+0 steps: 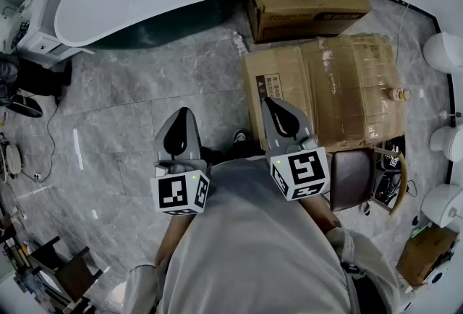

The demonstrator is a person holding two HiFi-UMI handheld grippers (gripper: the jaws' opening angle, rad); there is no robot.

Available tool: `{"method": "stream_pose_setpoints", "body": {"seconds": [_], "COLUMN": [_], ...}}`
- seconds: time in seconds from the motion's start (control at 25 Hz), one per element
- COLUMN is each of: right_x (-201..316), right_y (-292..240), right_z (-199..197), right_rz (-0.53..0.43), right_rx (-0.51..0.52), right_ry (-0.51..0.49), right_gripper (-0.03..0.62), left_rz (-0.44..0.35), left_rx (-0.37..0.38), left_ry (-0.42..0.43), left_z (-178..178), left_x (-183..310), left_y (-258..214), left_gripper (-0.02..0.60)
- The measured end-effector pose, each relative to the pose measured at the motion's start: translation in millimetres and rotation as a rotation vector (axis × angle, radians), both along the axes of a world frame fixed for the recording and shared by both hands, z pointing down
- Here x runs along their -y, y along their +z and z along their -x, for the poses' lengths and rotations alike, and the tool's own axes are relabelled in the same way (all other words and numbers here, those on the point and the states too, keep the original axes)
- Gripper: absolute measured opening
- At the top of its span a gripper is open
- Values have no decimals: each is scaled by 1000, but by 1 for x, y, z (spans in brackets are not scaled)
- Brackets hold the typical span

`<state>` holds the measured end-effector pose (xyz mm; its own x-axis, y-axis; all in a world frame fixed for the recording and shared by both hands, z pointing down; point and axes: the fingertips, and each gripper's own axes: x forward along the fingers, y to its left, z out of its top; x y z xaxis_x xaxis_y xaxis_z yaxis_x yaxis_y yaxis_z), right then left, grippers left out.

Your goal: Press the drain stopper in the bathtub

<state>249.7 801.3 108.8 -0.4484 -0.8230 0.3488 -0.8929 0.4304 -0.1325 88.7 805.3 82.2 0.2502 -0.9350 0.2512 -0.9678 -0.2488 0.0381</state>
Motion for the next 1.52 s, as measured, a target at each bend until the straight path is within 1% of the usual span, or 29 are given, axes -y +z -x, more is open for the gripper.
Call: {"method": "stream_pose_setpoints", "body": {"seconds": [0.2,0.4,0.56,0.64,0.76,0.84,0.96,1.2,1.32,1.52], "right_x": [-3,-1,-1,2,12,22,40,96,128,182], "right_y": [7,9,12,11,10,12,13,12,12,8], "right_z": [-10,-12,-6,0,4,7,17,47,69,104], "right_rz": [16,37,39,35,30,40,63,89,104,116], "right_rx": [14,99,126,138,146,138,112,68,64,42], "right_ry": [8,-1,-32,-44,-22,-2,5,-26,-39,-55], "right_gripper": [-14,-14,-6,-5,-5,-5,-5,-5,-4,-3], "left_rz": [19,48,55,63,67,55,45,20,22,45], "left_rx": [4,-10,-6,-23,-41,-40,-63,-106,-128,-131], "left_ry": [-7,18,38,50,66,70,73,72,72,84], "left_z": [-6,-9,-8,-5,-1,2,10,34,52,80], "left_x": [-5,-7,-3,0,12,24,48,107,139,196], "left_y": [5,6,8,10,14,15,11,10,10,7], "left_gripper": [0,0,0,0,0,0,0,0,0,0]}}
